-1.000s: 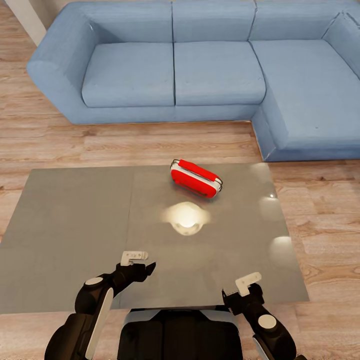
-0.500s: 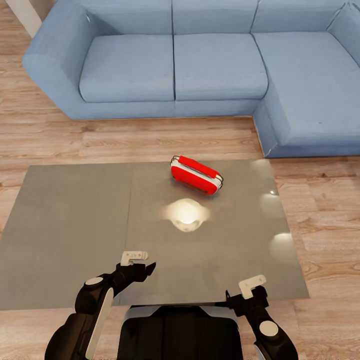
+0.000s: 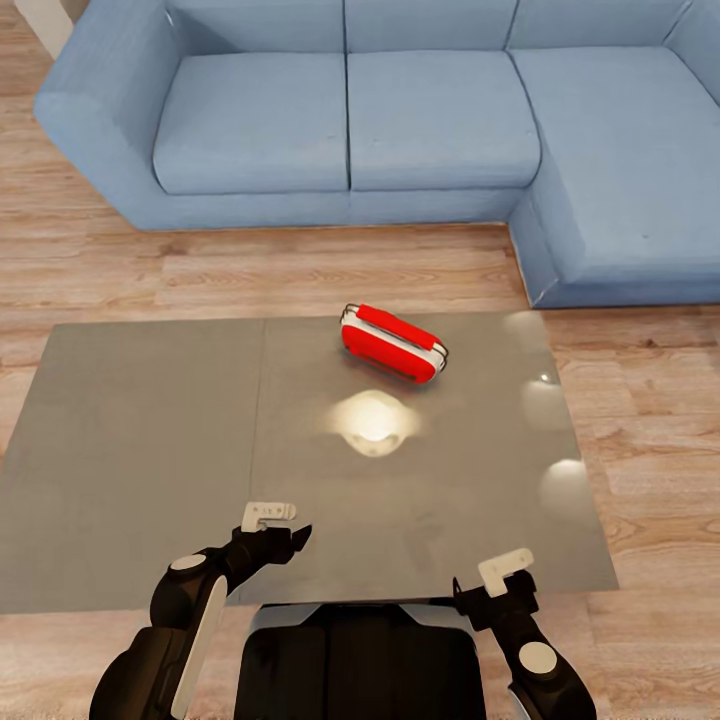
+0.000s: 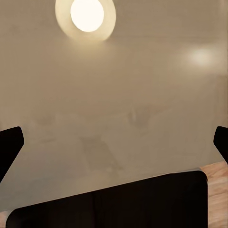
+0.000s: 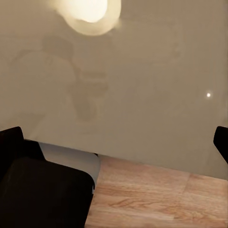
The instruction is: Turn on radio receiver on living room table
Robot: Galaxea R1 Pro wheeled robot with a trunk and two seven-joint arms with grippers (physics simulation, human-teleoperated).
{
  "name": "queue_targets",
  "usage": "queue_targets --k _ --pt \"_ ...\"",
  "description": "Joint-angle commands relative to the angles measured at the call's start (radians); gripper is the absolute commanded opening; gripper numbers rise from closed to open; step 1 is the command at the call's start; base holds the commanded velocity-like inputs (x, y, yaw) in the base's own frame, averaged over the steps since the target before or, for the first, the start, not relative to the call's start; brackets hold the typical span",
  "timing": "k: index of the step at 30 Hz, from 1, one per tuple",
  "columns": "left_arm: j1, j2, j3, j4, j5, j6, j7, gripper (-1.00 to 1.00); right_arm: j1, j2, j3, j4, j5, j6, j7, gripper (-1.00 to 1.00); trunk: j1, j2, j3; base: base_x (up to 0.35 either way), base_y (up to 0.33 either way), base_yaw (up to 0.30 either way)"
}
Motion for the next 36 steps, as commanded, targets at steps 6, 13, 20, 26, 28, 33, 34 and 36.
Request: queue_targets --k 6,13,20,26,28,33,34,36 --pt "0.0 -0.001 0.0 0.0 0.0 0.0 0.0 1.0 0.0 0.0 0.0 0.0 0.0 0.0 -0.01 1.0 0.0 0.0 -0.01 0.0 0.0 0.0" --pt "0.0 0.0 0.0 0.0 0.0 0.0 -0.001 1.0 0.0 0.001 0.0 0.0 0.0 -0.001 -0.012 1.0 0.0 0.0 -0.019 0.0 0.0 0.0" --pt "0.0 0.0 0.0 0.0 0.0 0.0 -0.001 1.0 0.001 0.003 0.0 -0.001 0.004 -0.001 -0.088 1.0 0.0 0.0 -0.021 0.0 0.0 0.0" --pt "0.0 -0.001 0.0 0.0 0.0 0.0 0.0 1.0 -0.062 0.004 -0.001 0.0 0.005 0.001 -0.109 1.0 0.0 0.0 -0.021 0.0 0.0 0.0" --pt "0.0 -0.001 0.0 0.0 0.0 0.0 0.0 1.0 -0.118 0.005 -0.002 0.0 0.004 0.003 -0.109 1.0 0.0 0.0 -0.021 0.0 0.0 0.0" --pt "0.0 -0.001 0.0 0.0 0.0 0.0 -0.001 1.0 -0.279 0.01 -0.003 0.0 0.003 0.012 -0.109 1.0 0.0 0.0 -0.021 0.0 0.0 0.0" --pt "0.0 -0.001 0.0 0.0 0.0 0.0 -0.001 1.0 -0.309 0.012 -0.003 0.0 0.003 0.013 -0.11 1.0 0.0 0.0 -0.021 0.0 0.0 0.0" --pt "0.0 -0.002 0.0 0.0 0.0 0.0 0.0 1.0 -0.354 0.014 -0.004 0.0 0.0 0.015 -0.11 1.0 0.0 0.0 -0.021 0.0 0.0 0.0"
